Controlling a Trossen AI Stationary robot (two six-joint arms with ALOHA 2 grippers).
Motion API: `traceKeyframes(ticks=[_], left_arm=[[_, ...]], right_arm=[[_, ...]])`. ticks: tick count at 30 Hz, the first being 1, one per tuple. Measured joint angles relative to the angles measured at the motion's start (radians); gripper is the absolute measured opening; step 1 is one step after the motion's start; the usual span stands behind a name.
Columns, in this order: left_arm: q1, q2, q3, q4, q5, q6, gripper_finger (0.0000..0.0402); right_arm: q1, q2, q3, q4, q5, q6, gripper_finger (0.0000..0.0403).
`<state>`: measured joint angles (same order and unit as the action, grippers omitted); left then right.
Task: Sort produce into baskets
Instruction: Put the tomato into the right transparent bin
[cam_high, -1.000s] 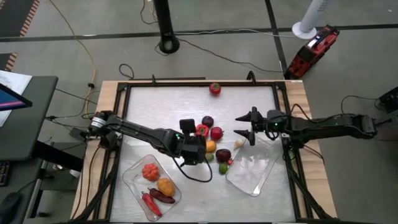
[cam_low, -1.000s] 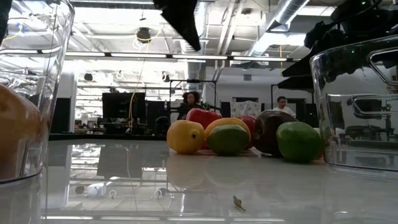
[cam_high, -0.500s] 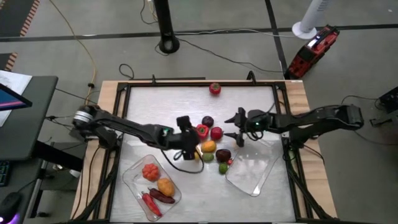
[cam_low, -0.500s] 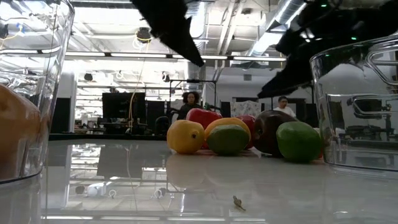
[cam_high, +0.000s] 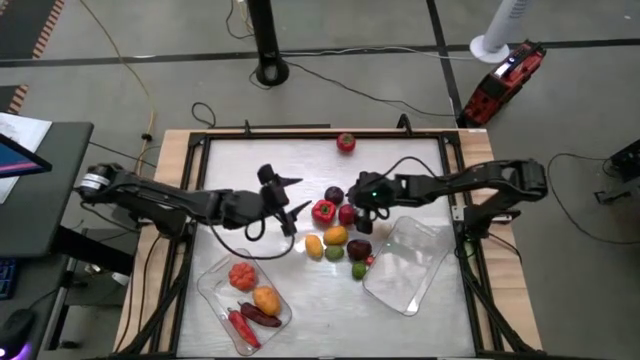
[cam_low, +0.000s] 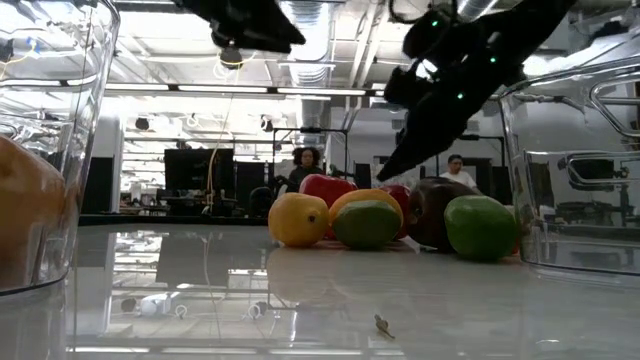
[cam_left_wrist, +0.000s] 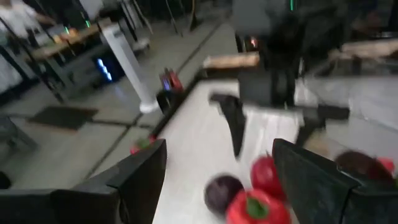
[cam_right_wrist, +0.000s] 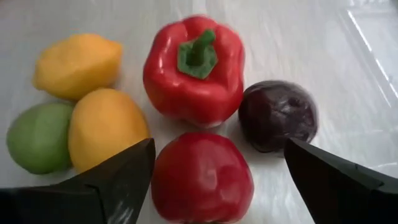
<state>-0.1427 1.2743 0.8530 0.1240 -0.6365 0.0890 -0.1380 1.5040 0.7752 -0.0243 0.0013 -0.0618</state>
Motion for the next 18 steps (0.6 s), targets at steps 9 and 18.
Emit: traceKeyframes(ticks=[9,18], left_arm=[[0.042,-0.034,-0.149,0.281,0.113,0.135,0.0279],[0.043,-0.065,-0.171,0.273,0.107,0.112,0.0279]], right_arm=[[0.000,0.101,0.006,0.008,-0.001,0.034,0.0381],[-0.022,0.128,0.008,-0.003,-0.001,0.067,0.0345]])
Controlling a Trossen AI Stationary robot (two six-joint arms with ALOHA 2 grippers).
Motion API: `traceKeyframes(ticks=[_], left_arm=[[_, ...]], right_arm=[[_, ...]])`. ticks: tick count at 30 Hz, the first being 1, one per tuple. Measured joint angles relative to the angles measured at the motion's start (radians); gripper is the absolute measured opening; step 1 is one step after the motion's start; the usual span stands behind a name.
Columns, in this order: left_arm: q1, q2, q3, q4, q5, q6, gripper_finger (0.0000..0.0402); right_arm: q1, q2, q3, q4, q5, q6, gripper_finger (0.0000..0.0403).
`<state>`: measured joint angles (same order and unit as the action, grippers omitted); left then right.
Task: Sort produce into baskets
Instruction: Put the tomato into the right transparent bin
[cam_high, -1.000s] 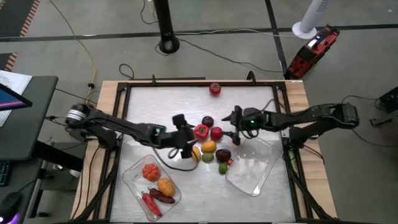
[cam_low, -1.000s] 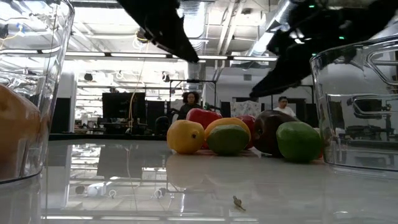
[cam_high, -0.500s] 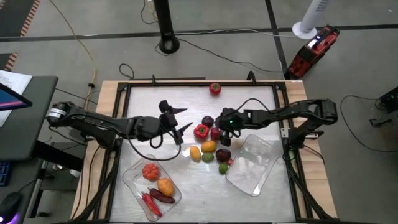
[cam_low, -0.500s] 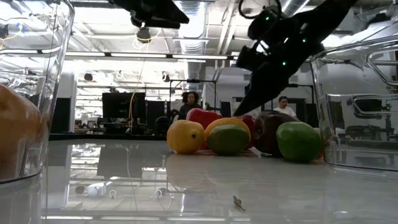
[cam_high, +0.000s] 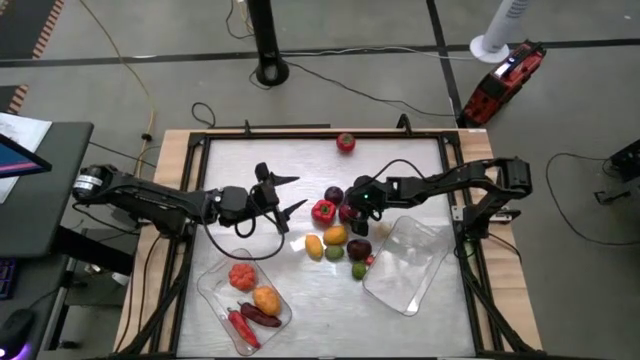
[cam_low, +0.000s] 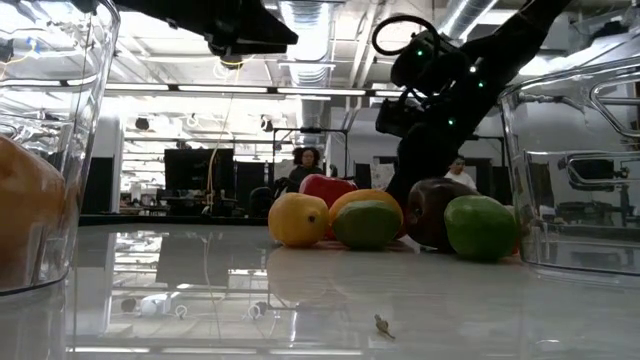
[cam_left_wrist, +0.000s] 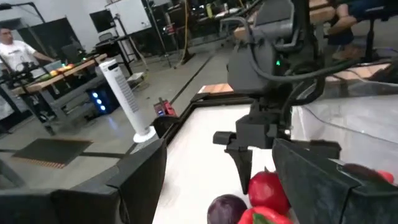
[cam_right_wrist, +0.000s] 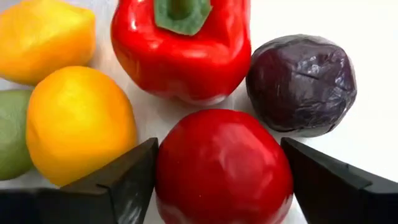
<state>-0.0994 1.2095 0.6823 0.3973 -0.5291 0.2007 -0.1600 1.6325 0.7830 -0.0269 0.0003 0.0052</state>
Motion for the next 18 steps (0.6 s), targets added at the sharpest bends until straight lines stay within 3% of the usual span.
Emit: traceKeyframes(ticks=[4,10,18], left_arm=[[-0.007,0.000,0.000,0.000,-0.026,0.032,0.0279],[-0.008,0.000,0.000,0.009,-0.086,0.046,0.0279],[-0.008,0.000,0.000,-0.014,0.036,0.019,0.0279]], right_arm=[[-0.005,-0.023,0.013,-0.060,0.002,0.005,0.0324],[0.003,-0.120,0.124,-0.288,0.033,0.001,0.0325],[0.141,-0.297,0.253,-0.613,-0.041,0.048,0.0326]])
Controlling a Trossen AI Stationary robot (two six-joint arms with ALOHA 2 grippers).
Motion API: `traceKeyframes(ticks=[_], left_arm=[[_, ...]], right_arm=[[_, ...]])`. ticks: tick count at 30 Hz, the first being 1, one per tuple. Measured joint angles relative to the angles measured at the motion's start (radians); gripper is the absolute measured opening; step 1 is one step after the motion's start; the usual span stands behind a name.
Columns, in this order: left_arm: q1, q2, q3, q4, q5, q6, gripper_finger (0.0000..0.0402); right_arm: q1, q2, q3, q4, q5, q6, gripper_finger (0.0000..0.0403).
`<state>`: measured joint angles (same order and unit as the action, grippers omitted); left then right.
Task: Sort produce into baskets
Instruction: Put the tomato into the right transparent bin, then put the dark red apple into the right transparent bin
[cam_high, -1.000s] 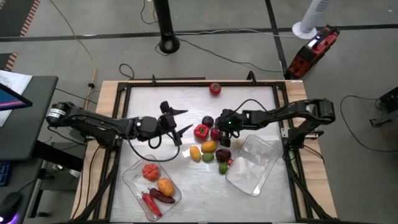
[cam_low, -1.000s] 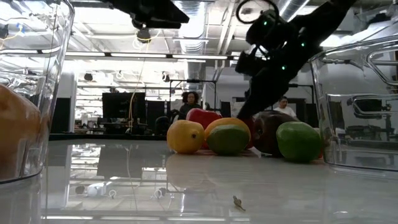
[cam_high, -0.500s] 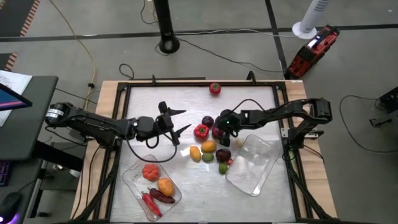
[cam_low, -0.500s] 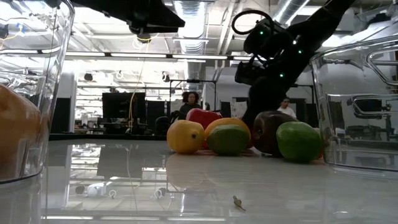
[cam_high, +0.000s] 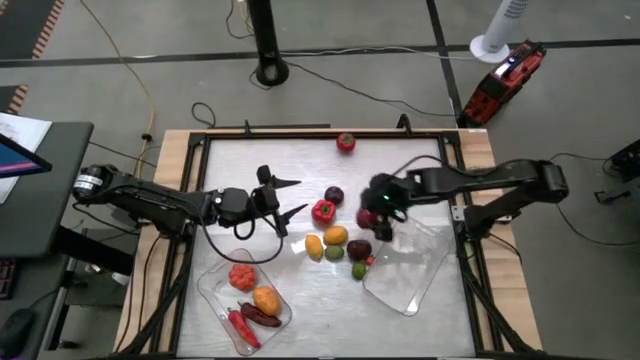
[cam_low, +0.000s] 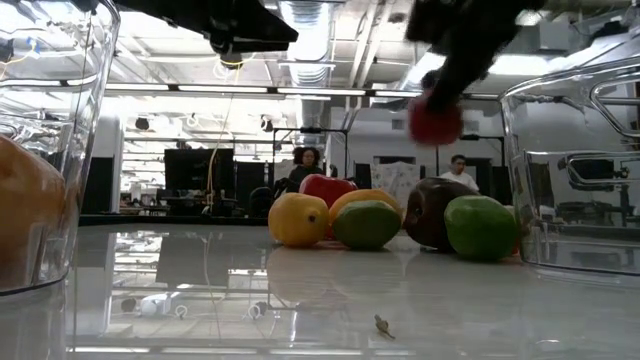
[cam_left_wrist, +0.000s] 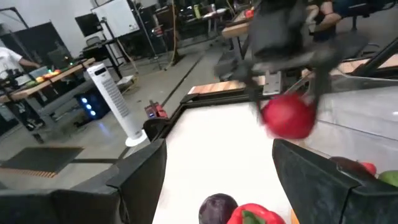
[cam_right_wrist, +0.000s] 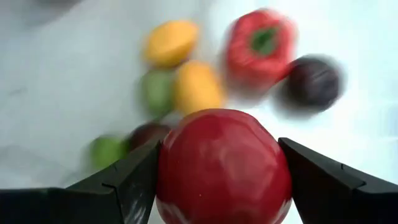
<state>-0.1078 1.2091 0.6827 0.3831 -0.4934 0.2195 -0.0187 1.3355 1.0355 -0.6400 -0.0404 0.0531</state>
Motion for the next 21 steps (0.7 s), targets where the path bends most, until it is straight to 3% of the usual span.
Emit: traceKeyframes(ticks=[6,11,18,21], left_arm=[[0.000,0.000,0.001,-0.006,-0.012,0.001,0.0279],[0.000,0.000,0.016,-0.011,-0.017,-0.004,0.0279],[-0.004,0.000,0.023,-0.053,-0.018,-0.031,0.0279],[-0.004,0.000,0.023,-0.066,-0.017,-0.044,0.0279]], right_arm=[[0.141,-0.125,0.005,-0.226,-0.149,0.188,0.0327],[0.241,-0.131,0.005,-0.317,-0.073,0.343,0.0337],[0.253,-0.047,0.005,-0.392,-0.103,0.392,0.0392],[0.227,-0.036,0.005,-0.457,-0.146,0.395,0.0394]])
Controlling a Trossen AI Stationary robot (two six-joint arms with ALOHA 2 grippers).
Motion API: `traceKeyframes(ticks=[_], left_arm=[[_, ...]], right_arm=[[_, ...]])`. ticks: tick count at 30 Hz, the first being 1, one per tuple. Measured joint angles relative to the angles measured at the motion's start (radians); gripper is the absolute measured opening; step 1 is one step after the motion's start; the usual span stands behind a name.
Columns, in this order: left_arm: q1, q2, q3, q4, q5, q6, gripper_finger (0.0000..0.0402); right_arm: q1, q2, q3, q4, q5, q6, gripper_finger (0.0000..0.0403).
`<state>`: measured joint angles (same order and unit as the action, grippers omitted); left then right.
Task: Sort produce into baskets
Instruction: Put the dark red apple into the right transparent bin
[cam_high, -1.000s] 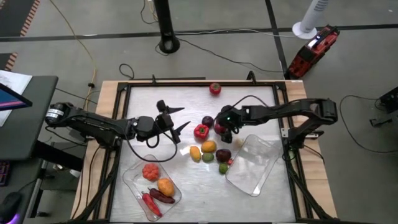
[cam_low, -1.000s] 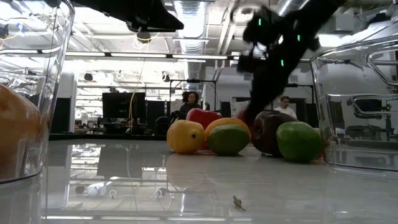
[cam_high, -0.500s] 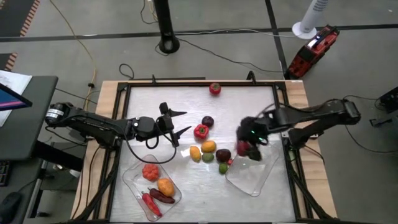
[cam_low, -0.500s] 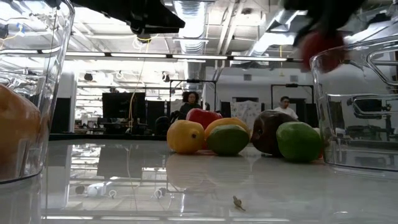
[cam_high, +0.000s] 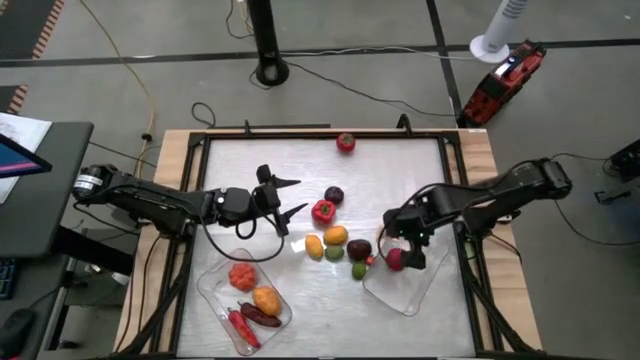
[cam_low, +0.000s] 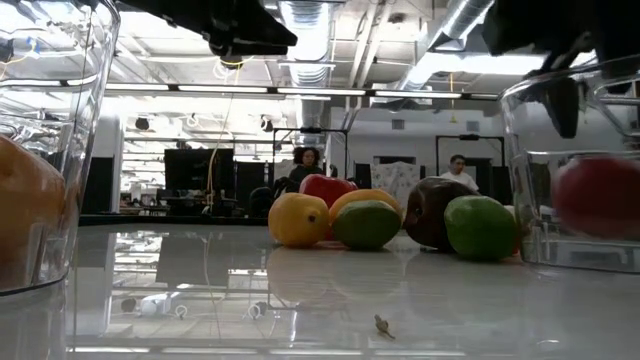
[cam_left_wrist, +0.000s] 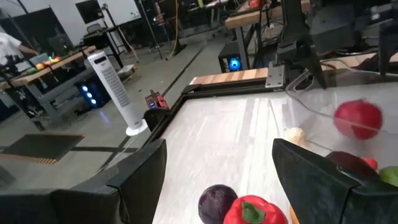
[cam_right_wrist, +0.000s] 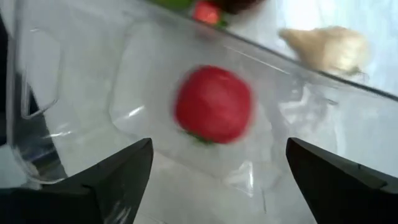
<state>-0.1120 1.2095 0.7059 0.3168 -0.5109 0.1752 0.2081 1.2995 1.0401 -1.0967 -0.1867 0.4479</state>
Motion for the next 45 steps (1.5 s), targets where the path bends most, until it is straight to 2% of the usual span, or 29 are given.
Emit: traceKeyframes(ticks=[5,10,15,23,27,31,40,45], left_arm=[[0.000,0.000,0.000,0.000,0.038,-0.014,0.0279],[0.000,-0.001,0.000,0.001,0.037,-0.009,0.0279],[-0.002,-0.064,0.000,-0.062,0.063,-0.031,0.0279],[-0.012,-0.280,0.002,-0.092,0.209,0.004,0.0279],[-0.012,-0.340,-0.012,-0.150,0.218,-0.016,0.0279],[-0.011,-0.348,-0.027,-0.212,0.196,-0.037,0.0279],[-0.011,-0.345,-0.027,-0.206,0.129,0.000,0.0279],[-0.011,-0.344,-0.027,-0.203,0.108,0.000,0.0279]], right_arm=[[-0.060,-0.010,0.042,0.006,0.002,-0.021,0.0383],[-0.090,0.002,0.101,0.157,0.040,-0.114,0.0381],[-0.117,0.112,0.106,0.264,0.051,-0.159,0.0381],[-0.131,0.411,0.324,0.132,0.039,-0.288,0.0381],[-0.120,0.536,0.422,0.065,0.061,-0.313,0.0381],[-0.108,0.625,0.487,-0.003,0.108,-0.335,0.0381],[-0.097,0.717,0.527,-0.106,0.109,-0.402,0.0381],[-0.108,0.719,0.507,-0.085,0.116,-0.428,0.0372]])
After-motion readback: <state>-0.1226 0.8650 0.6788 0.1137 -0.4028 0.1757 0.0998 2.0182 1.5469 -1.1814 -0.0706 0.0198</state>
